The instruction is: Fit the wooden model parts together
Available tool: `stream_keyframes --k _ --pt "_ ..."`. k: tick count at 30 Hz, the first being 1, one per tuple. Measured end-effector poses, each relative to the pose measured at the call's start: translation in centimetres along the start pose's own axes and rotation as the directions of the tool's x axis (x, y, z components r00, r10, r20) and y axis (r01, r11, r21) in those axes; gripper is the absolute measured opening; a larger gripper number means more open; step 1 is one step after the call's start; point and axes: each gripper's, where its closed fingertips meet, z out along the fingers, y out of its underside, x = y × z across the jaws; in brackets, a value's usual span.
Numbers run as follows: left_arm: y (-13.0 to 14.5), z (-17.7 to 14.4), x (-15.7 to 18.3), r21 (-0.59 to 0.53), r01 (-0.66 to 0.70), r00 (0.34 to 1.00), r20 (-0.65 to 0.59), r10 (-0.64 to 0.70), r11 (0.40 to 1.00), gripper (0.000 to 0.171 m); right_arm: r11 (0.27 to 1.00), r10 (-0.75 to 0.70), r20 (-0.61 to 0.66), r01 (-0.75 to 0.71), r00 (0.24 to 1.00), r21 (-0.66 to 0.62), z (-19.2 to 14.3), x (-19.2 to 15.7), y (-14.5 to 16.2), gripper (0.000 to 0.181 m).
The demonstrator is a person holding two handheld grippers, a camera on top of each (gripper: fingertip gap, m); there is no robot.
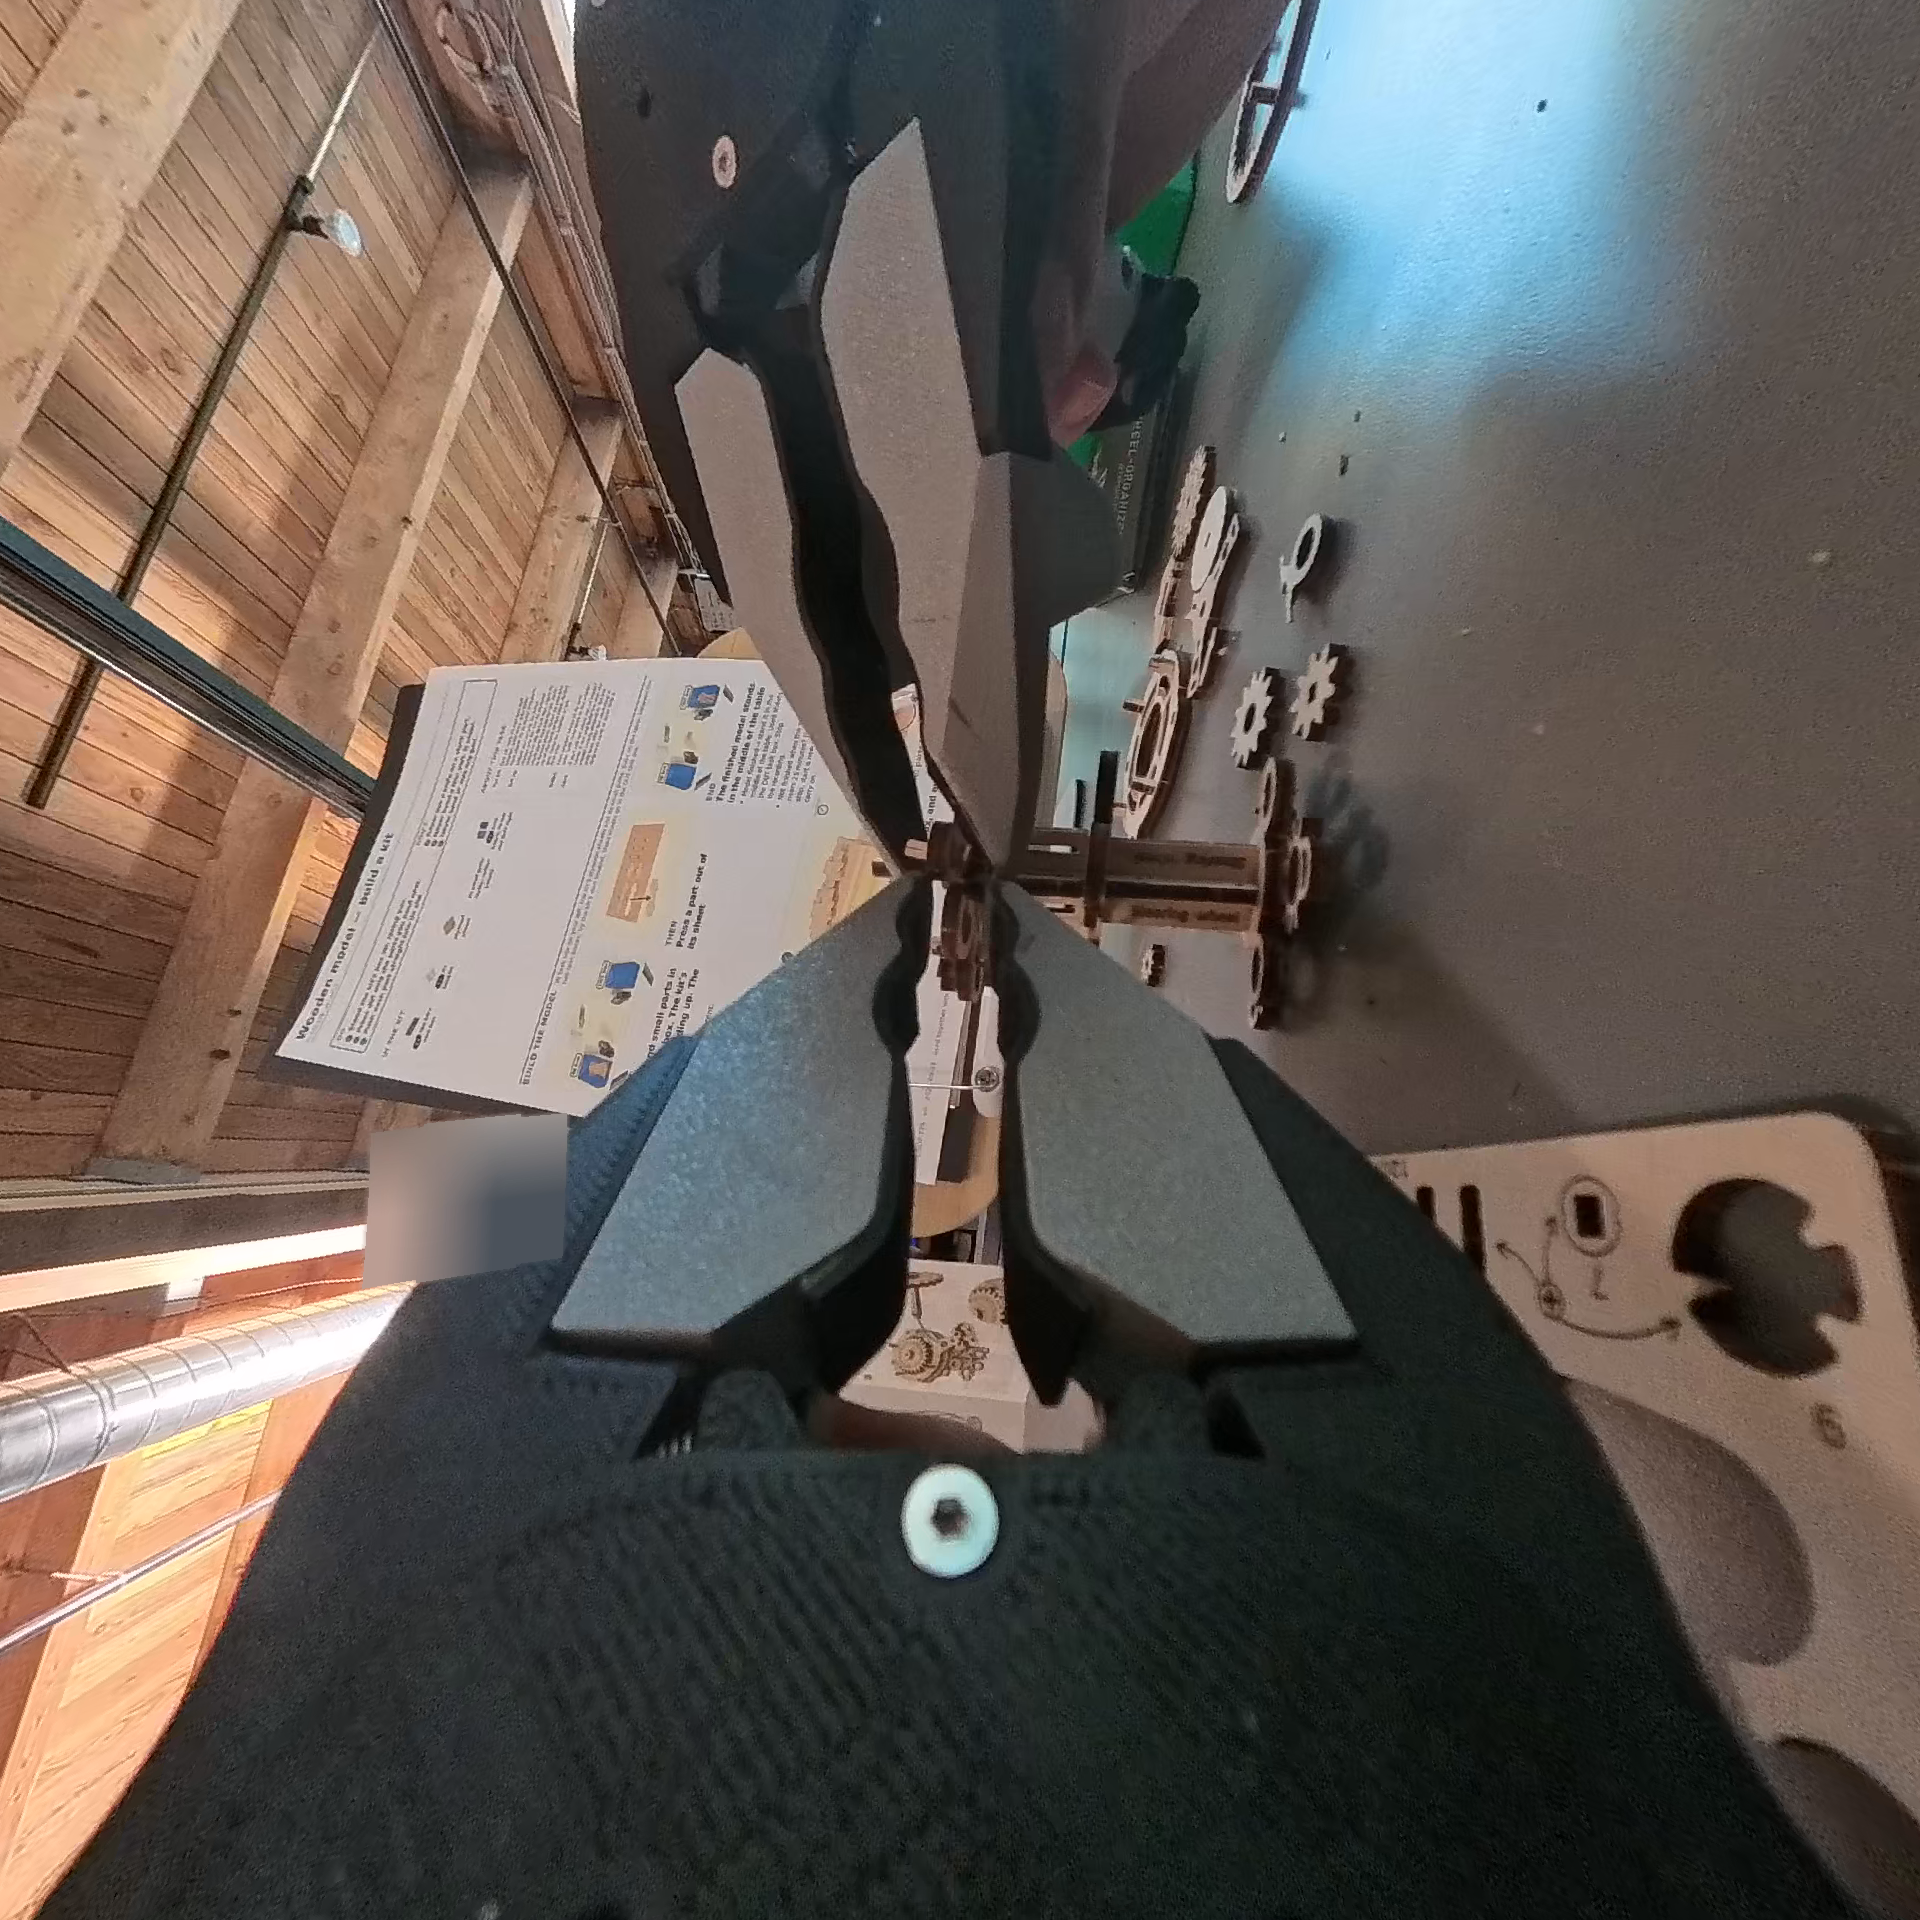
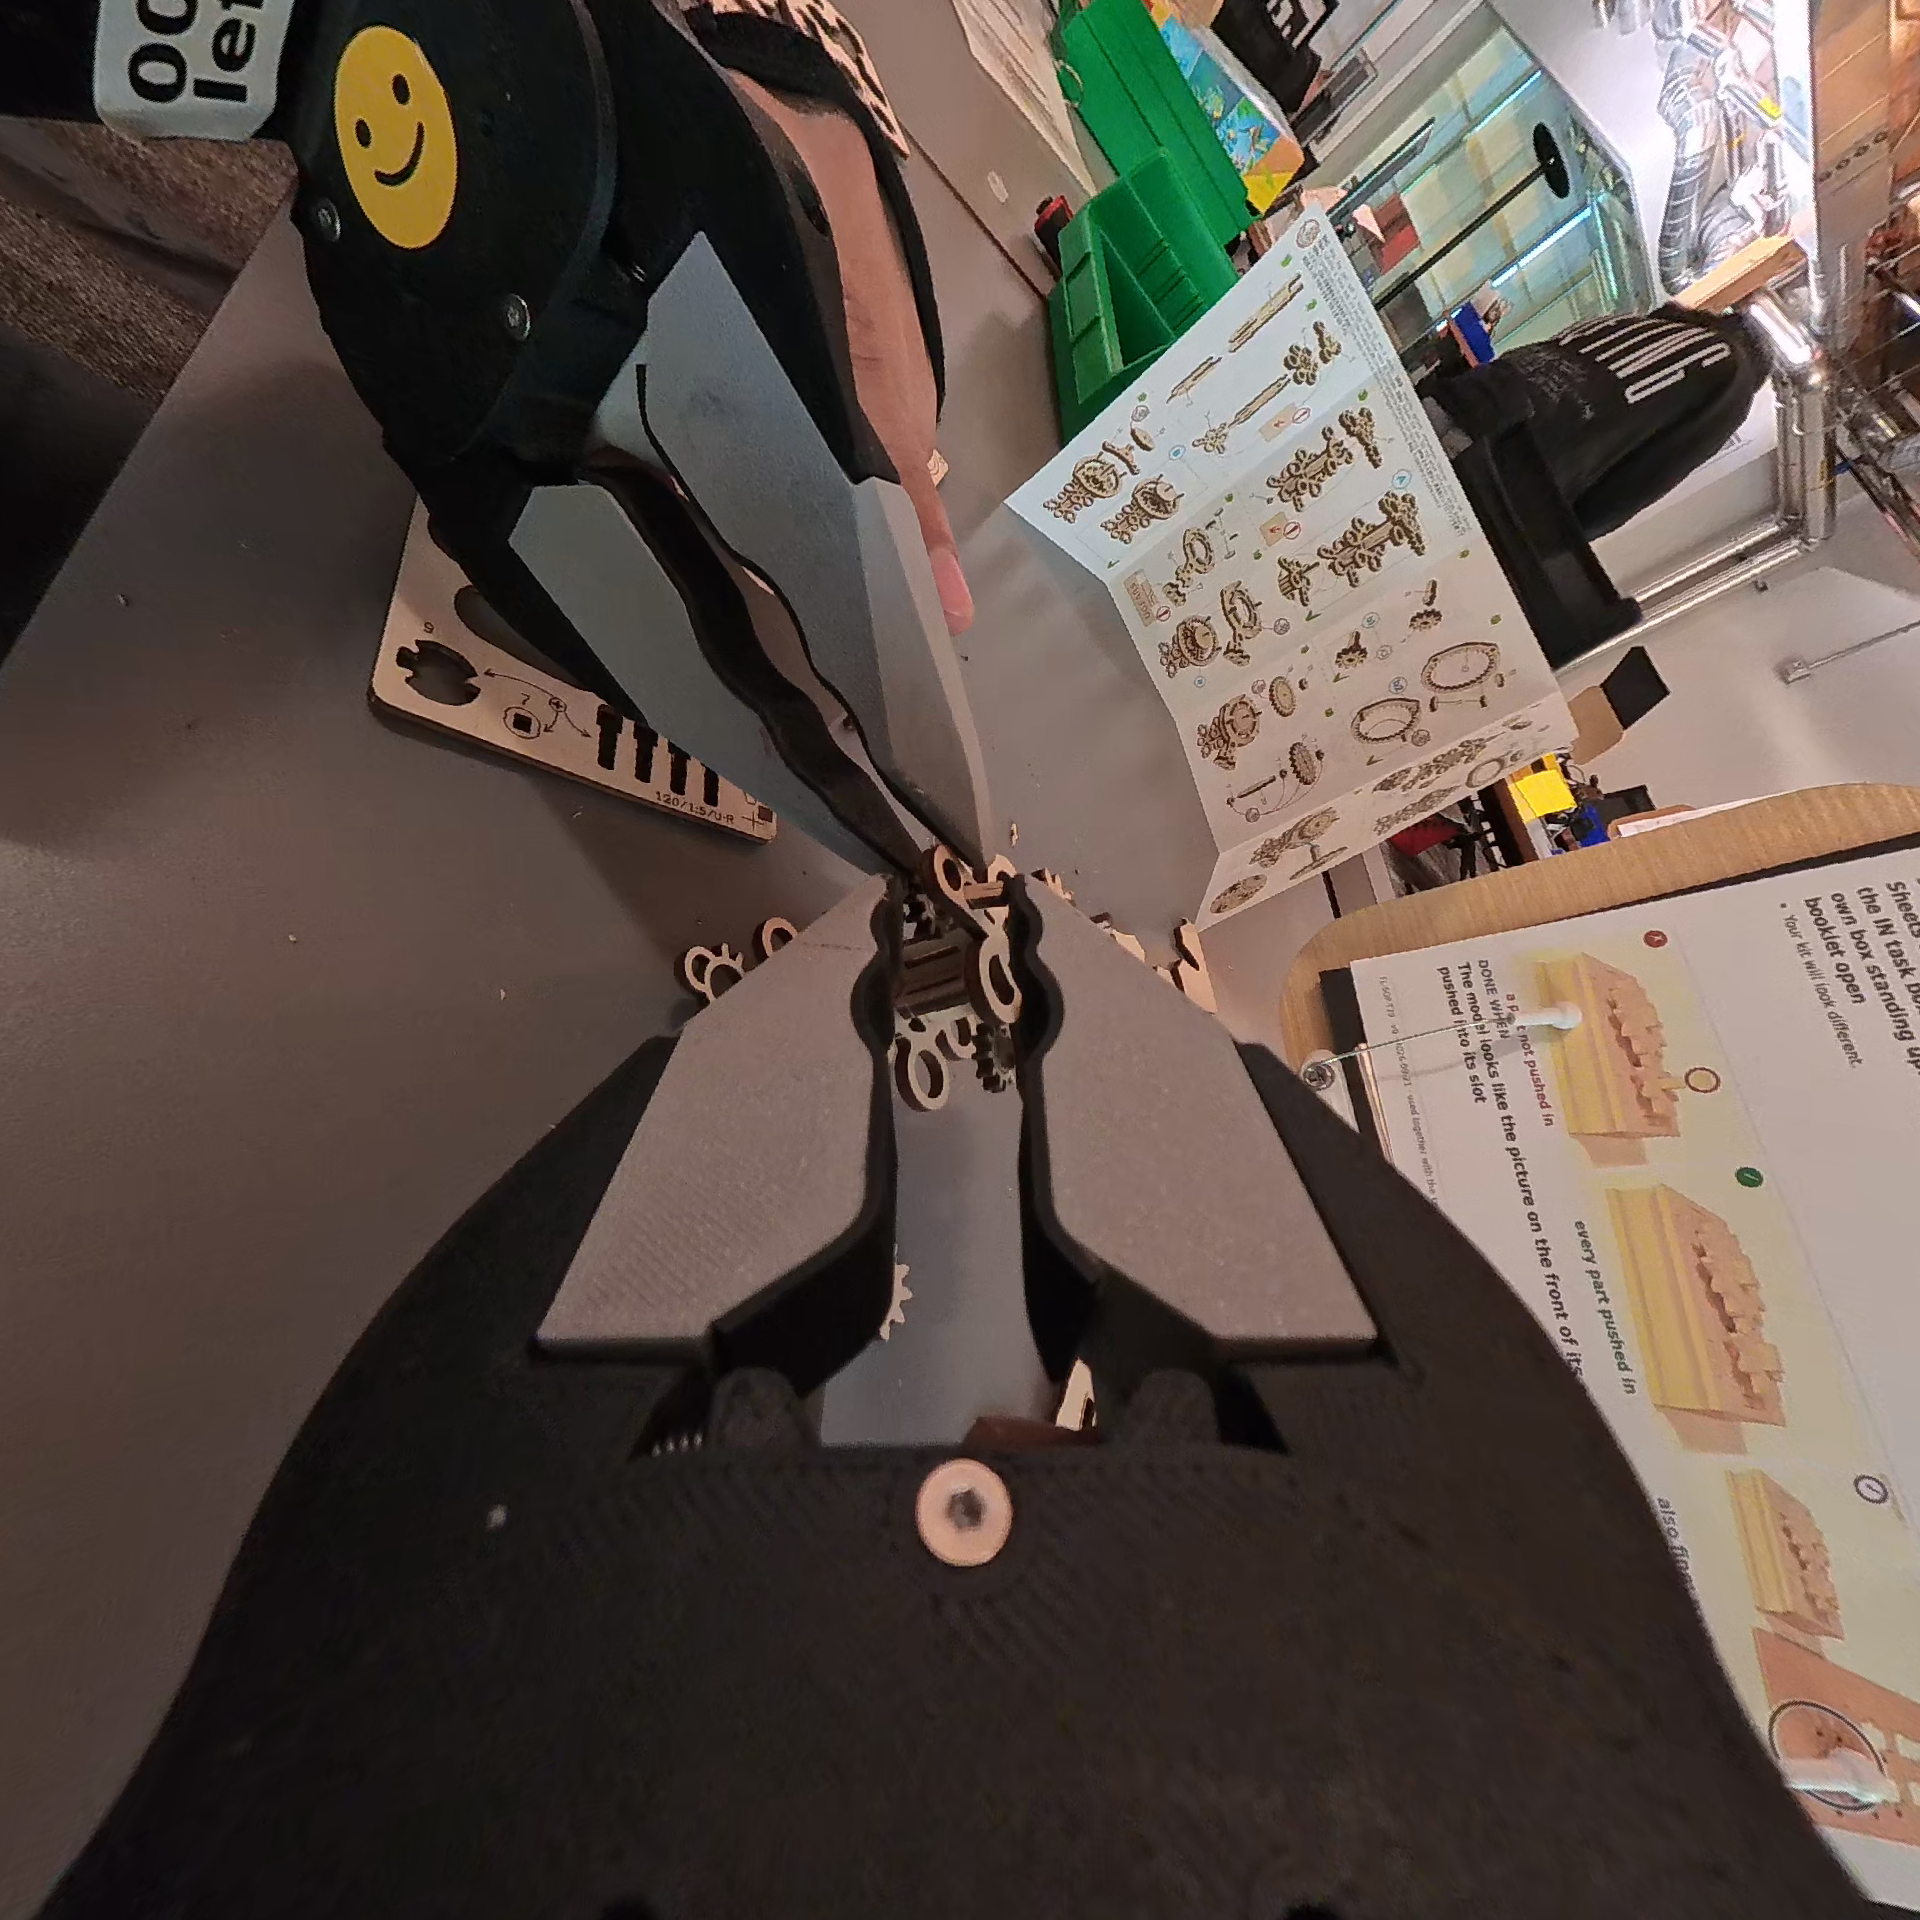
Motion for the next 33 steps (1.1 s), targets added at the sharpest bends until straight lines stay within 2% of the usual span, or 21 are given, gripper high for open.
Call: stream_keyframes --k 17,33 --pt "0.0 -0.02 -0.1 0.002 0.004 1.0 0.003 -0.004 1.0 0.008 1.0 0.009 0.003 -0.009 1.0 0.007 -0.03 0.07 -0.05 0.015" --pt "-0.14 -0.02 -0.14 0.0 -0.027 0.999 0.019 0.027 1.0 0.001 0.993 0.108 0.051 -0.11 0.993 0.036 -0.28 0.04 -0.06 0.014"
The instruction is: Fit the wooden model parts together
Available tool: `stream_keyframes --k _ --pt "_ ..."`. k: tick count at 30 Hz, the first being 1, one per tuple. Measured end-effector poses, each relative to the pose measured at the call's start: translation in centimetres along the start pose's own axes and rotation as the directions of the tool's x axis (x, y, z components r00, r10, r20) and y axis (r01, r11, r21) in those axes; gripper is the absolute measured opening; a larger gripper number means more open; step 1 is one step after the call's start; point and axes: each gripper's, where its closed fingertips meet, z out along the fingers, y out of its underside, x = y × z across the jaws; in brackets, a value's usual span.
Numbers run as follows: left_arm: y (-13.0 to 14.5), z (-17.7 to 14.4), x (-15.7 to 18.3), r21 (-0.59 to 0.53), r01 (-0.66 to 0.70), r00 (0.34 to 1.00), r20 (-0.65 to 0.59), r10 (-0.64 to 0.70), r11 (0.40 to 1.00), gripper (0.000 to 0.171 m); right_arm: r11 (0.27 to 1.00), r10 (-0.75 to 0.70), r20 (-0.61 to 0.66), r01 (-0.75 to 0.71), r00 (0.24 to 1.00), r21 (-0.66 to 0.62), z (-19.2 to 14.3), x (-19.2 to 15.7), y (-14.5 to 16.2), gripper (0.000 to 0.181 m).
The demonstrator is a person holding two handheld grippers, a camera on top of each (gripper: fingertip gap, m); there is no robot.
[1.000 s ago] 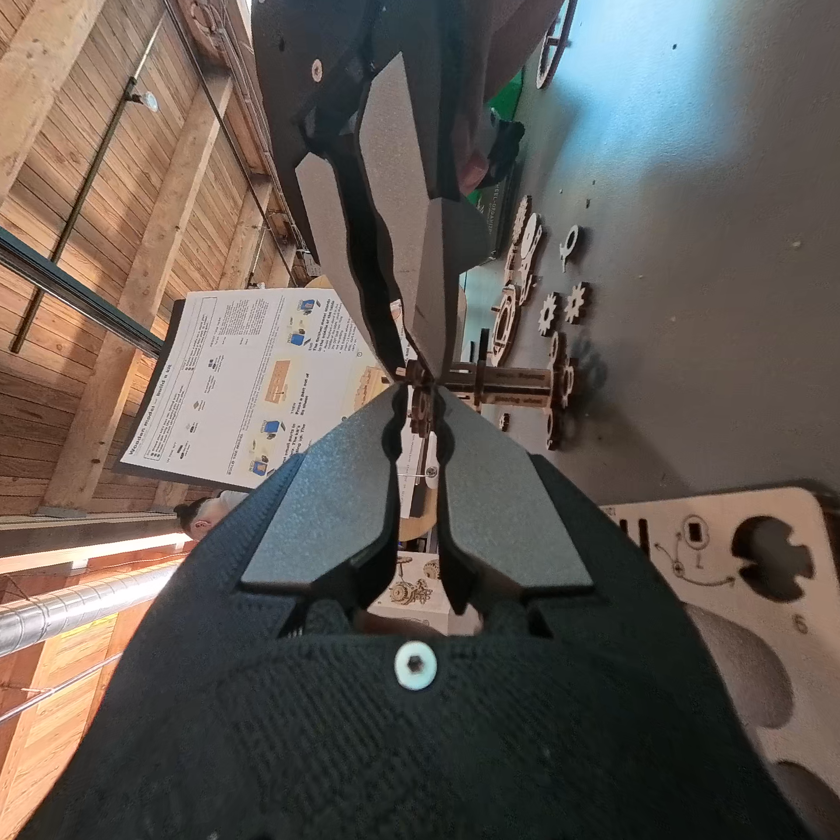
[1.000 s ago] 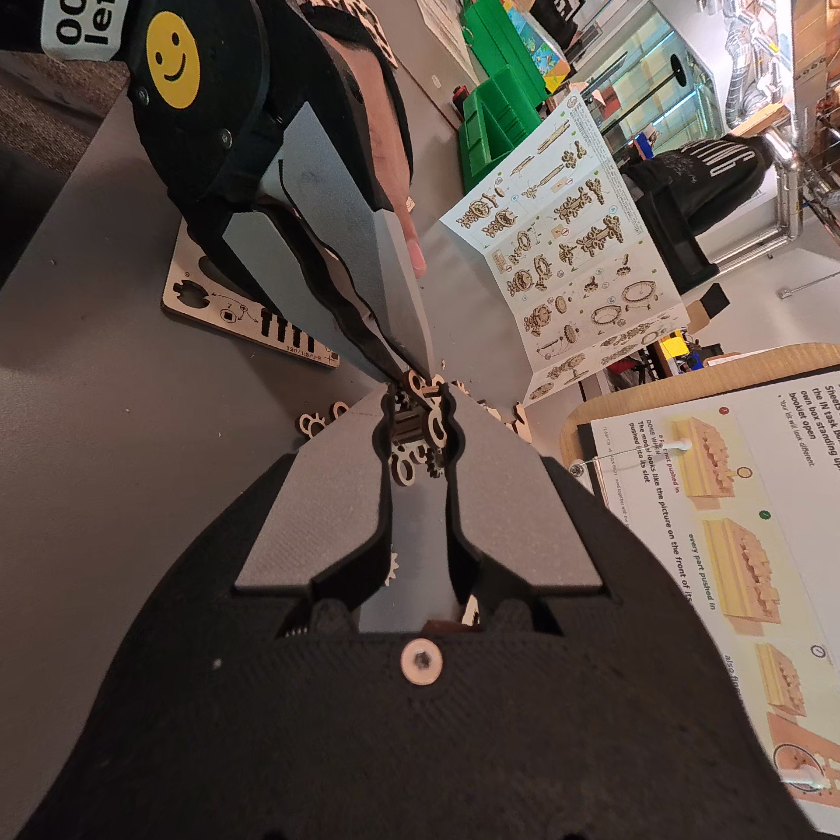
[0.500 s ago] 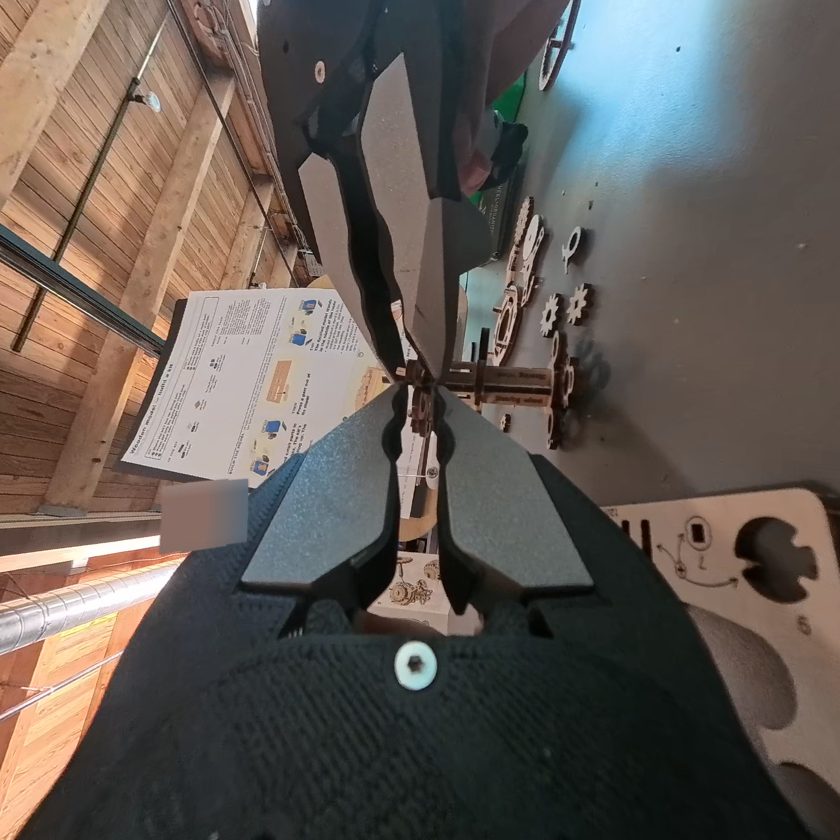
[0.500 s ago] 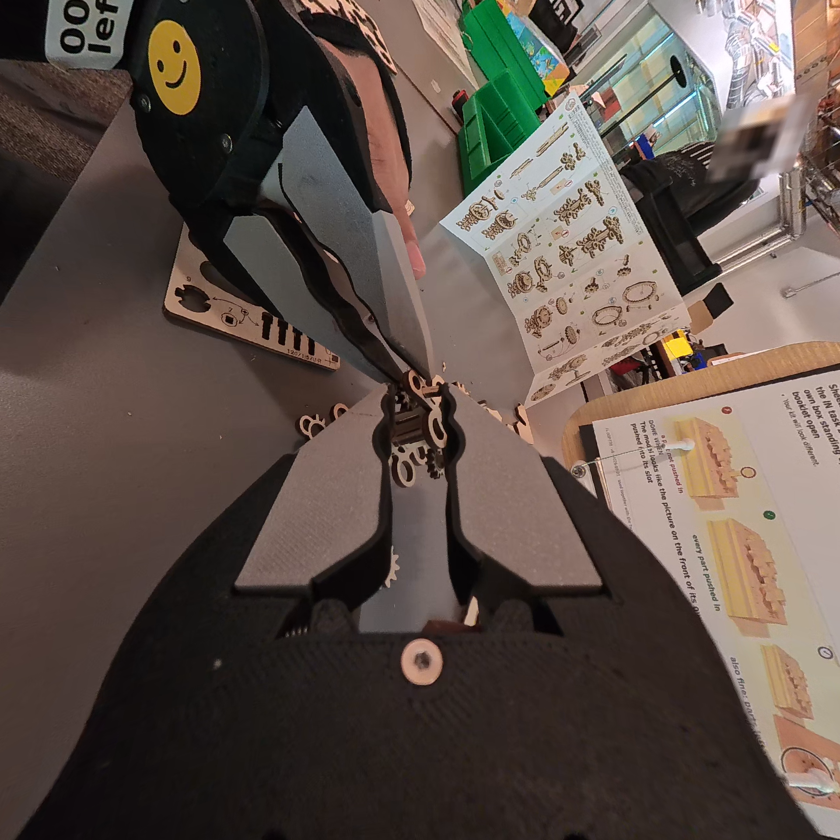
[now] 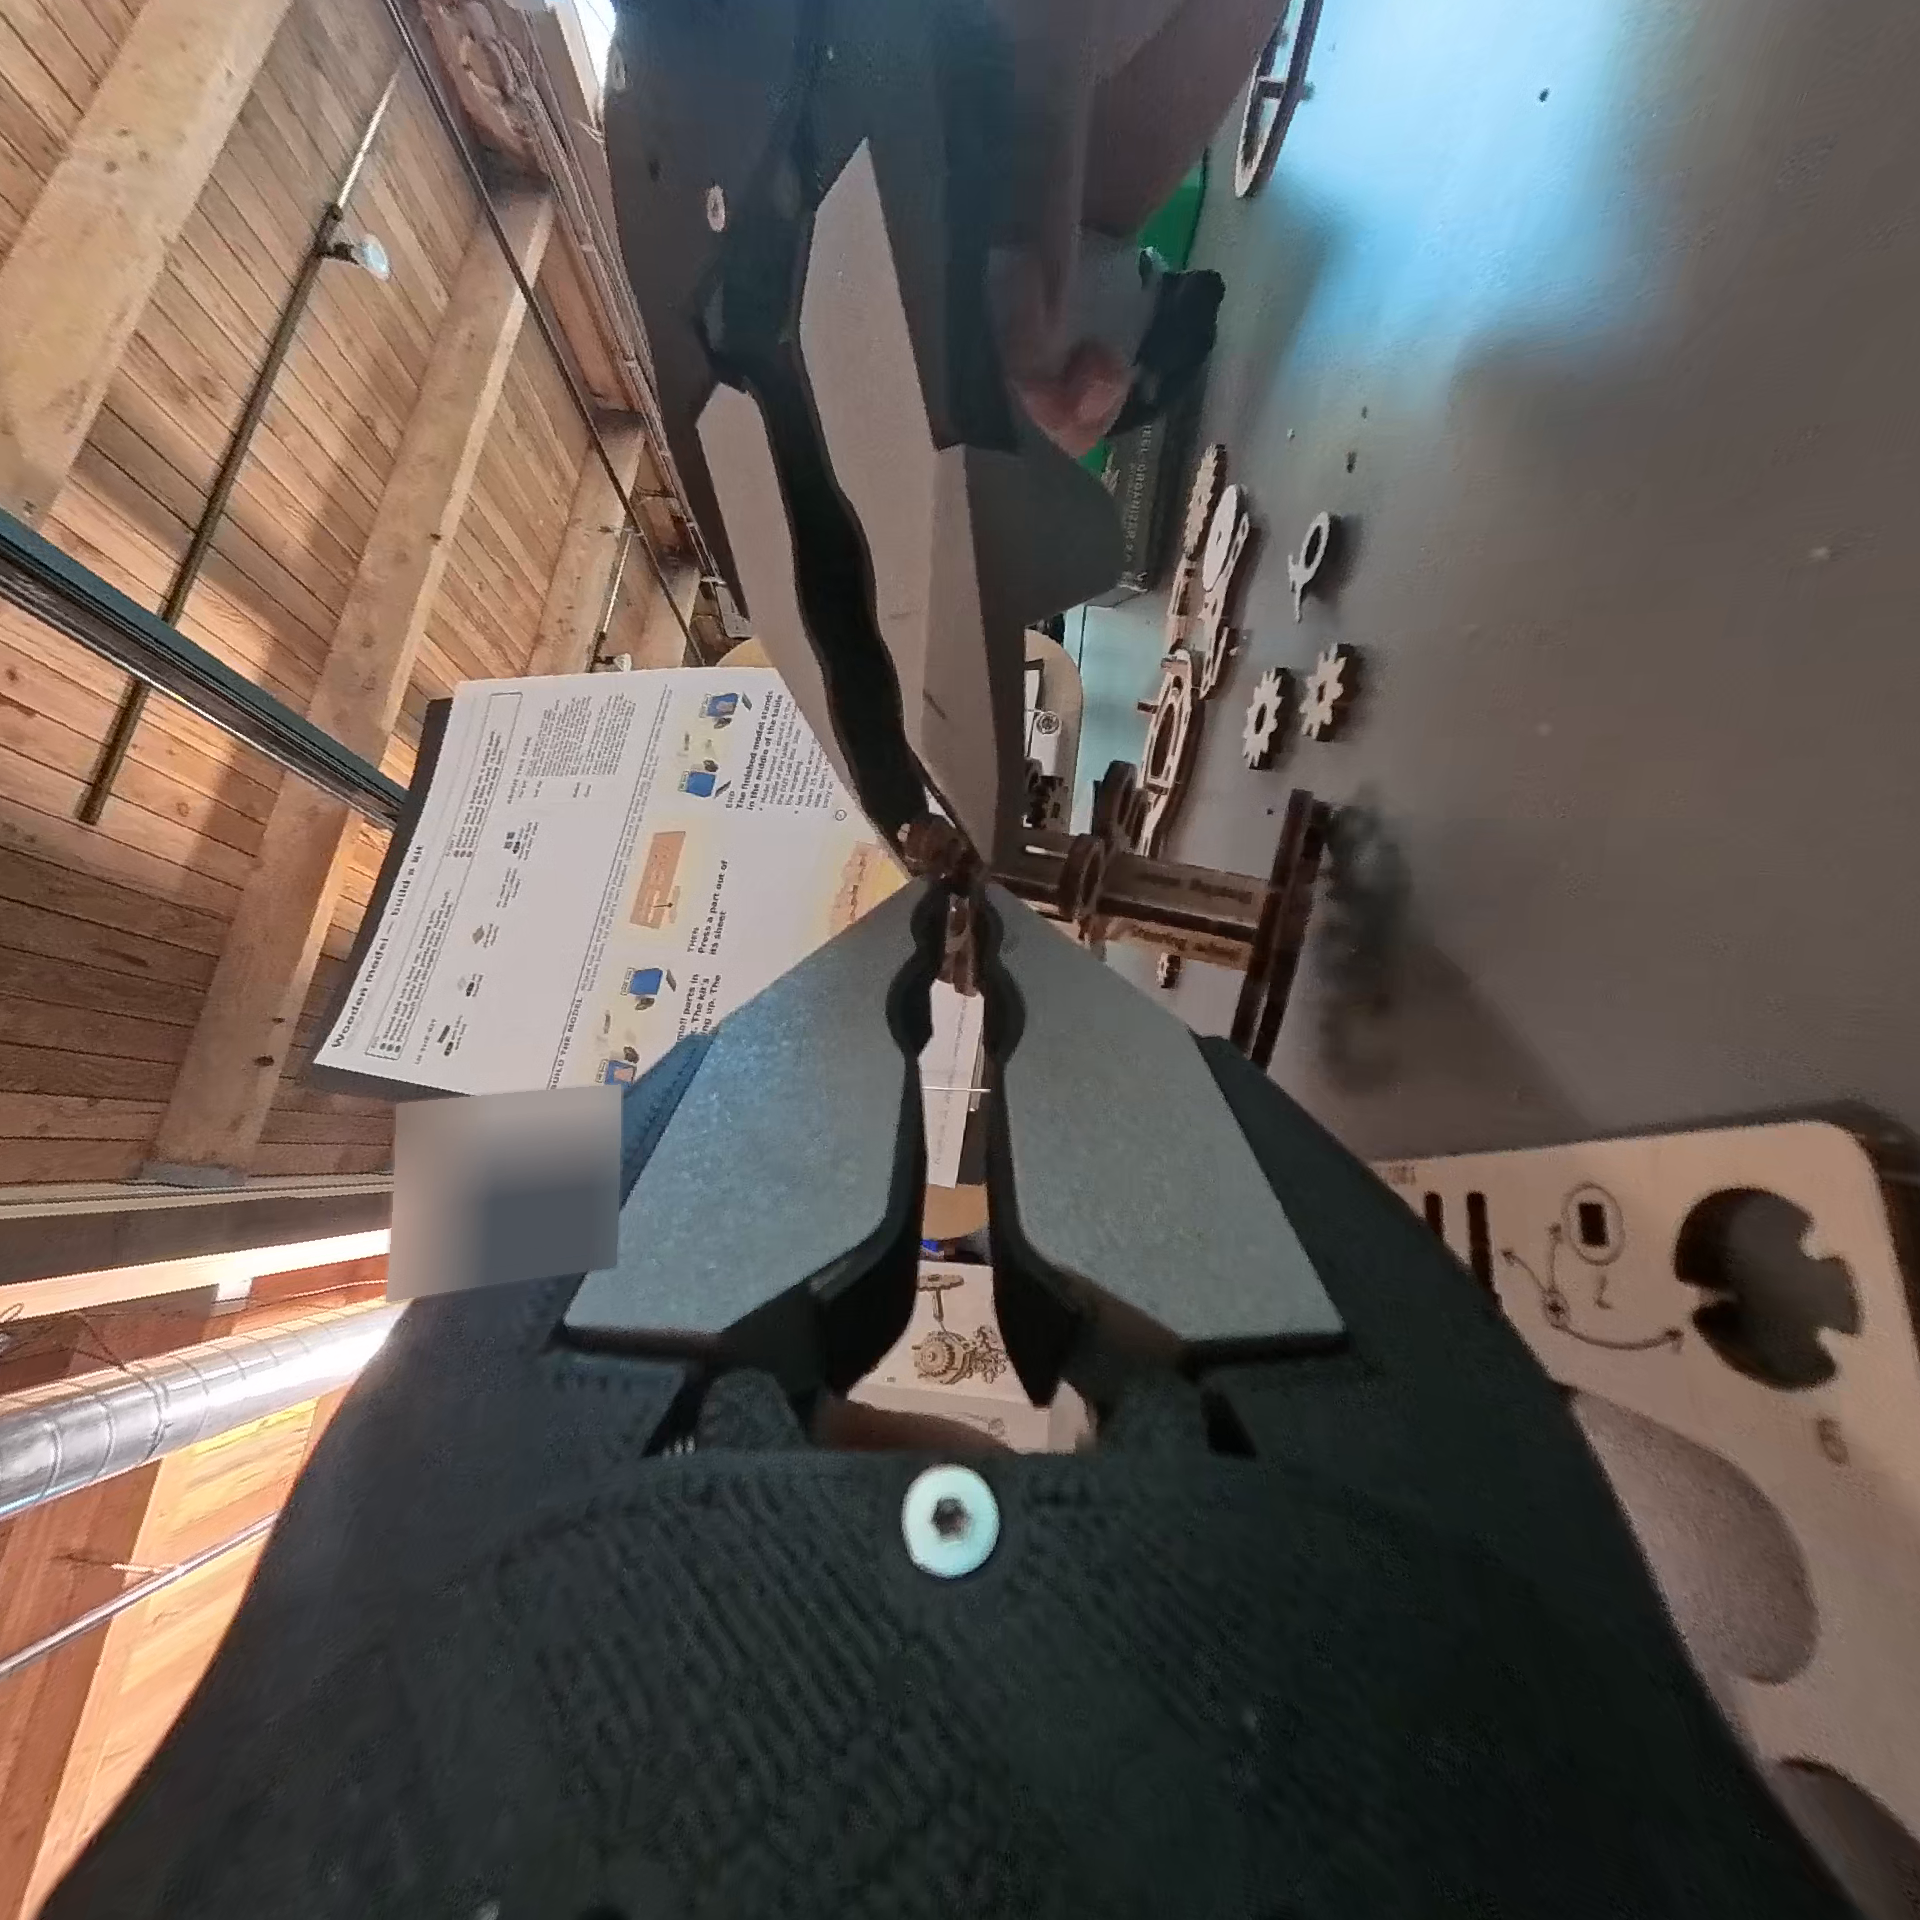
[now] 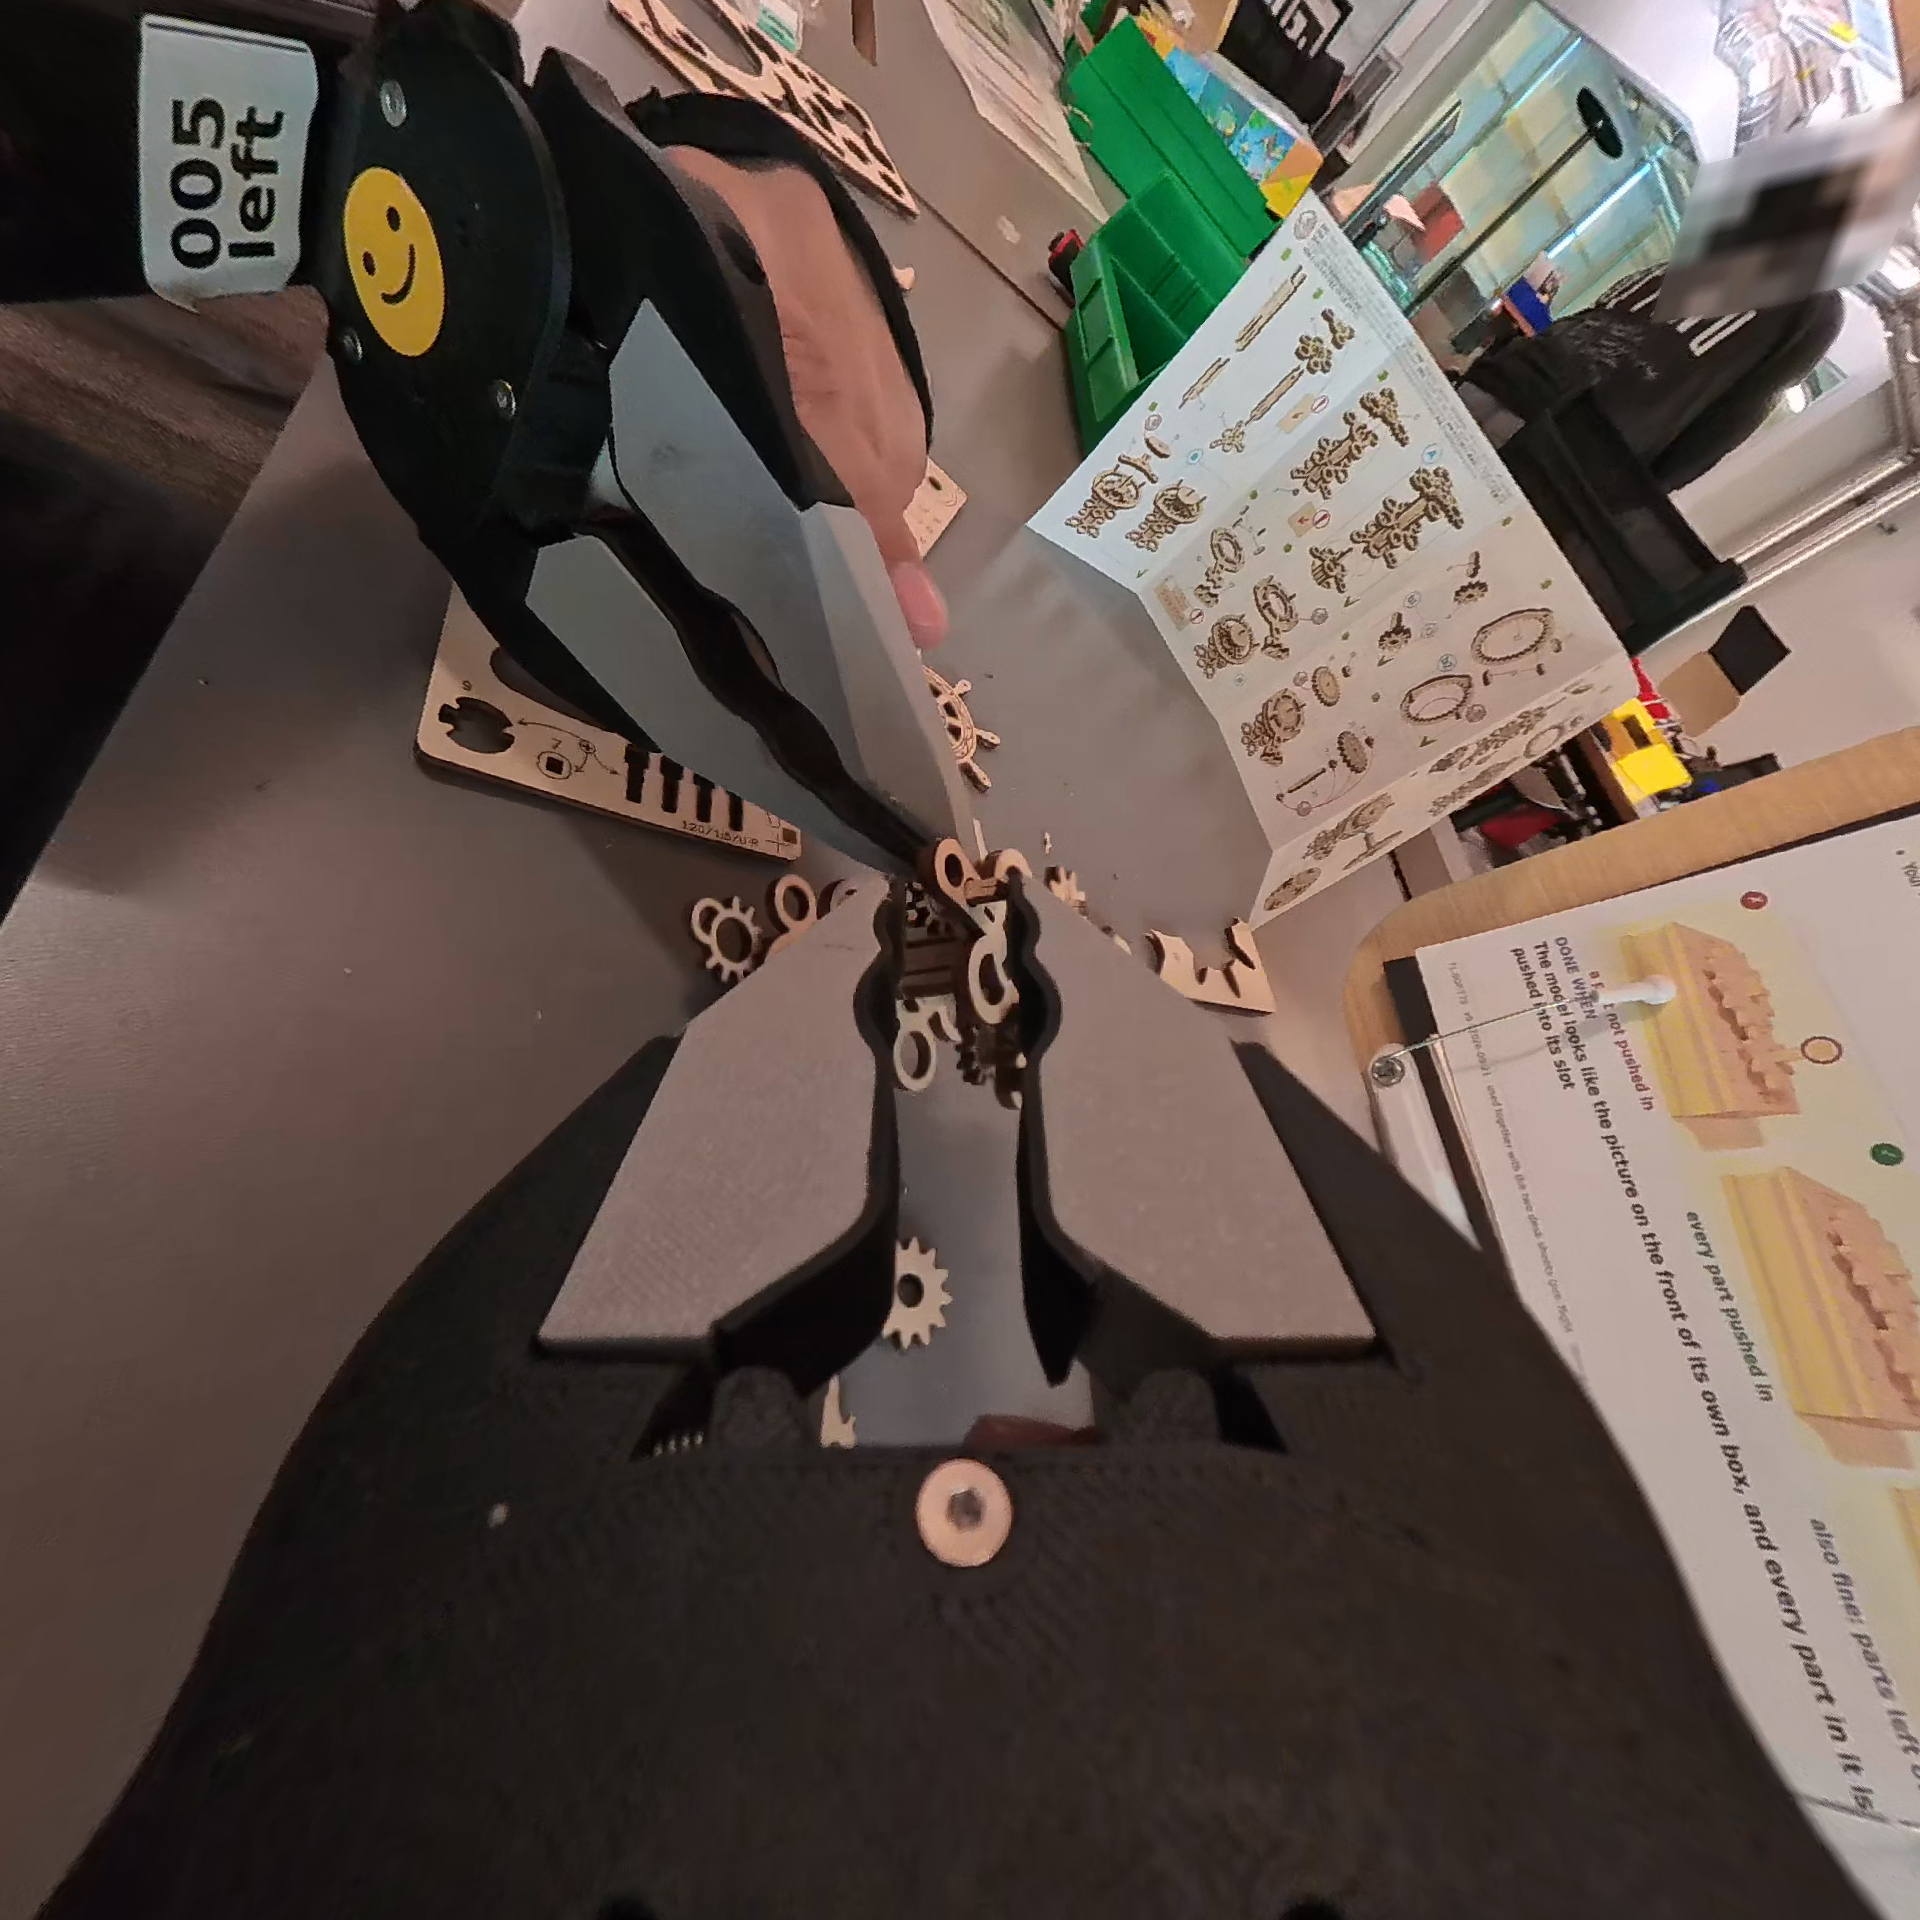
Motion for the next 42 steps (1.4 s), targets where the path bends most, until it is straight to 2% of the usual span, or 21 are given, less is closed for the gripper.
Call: stream_keyframes --k 7,11,15,18,20,24,28,33,36,42 --pt "-0.1 -0.1 0.1 0.007 0.02 1.0 -0.006 -0.02 1.0 0.001 1.0 -0.004 0.001 0.004 1.0 -0.007 0.0 -0.1 0.0 0.014" --pt "-0.1 -0.5 -0.1 0.036 0.156 0.987 -0.054 -0.154 0.987 0.0 1.0 -0.021 -0.015 0.021 1.0 -0.015 0.0 0.0 0.1 0.014" --pt "0.2 -0.8 -1.2 0.061 0.342 0.938 -0.073 -0.337 0.938 0.0 1.0 -0.02 -0.027 0.02 0.999 -0.012 -0.2 0.3 0.0 0.014" --pt "-0.3 -1.0 -0.6 0.071 0.495 0.859 -0.186 -0.476 0.866 0.001 1.0 -0.026 -0.038 0.026 0.999 -0.008 -0.3 0.4 -0.2 0.014" --pt "-0.3 -0.9 -0.4 0.061 0.538 0.83 -0.214 -0.515 0.841 0.005 1.0 -0.028 -0.045 0.028 0.999 -0.008 -0.3 0.5 -0.2 0.014" --pt "0.0 -0.7 -0.7 0.048 0.557 0.82 -0.192 -0.539 0.829 0.011 0.999 -0.035 -0.048 0.035 0.998 -0.006 -0.3 0.5 -0.3 0.014" --pt "-0.7 -0.8 -0.9 0.042 0.68 0.714 -0.265 -0.648 0.732 0.012 0.998 -0.055 -0.06 0.054 0.997 -0.017 -0.2 0.4 -0.3 0.014" --pt "0.6 -0.3 -2.4 0.002 0.802 0.581 -0.23 -0.781 0.597 0.015 0.997 -0.069 -0.086 0.067 0.994 -0.03 0.0 0.7 -0.3 0.014" --pt "1.4 0.1 -2.1 -0.057 0.838 0.518 -0.232 -0.823 0.543 0.019 0.995 -0.088 -0.11 0.082 0.99 -0.05 0.2 1.0 -0.2 0.014" --pt "0.5 -0.3 -2.4 -0.055 0.898 0.401 -0.313 -0.861 0.437 0.022 0.988 -0.138 -0.129 0.127 0.982 -0.087 0.6 1.0 0.1 0.014"
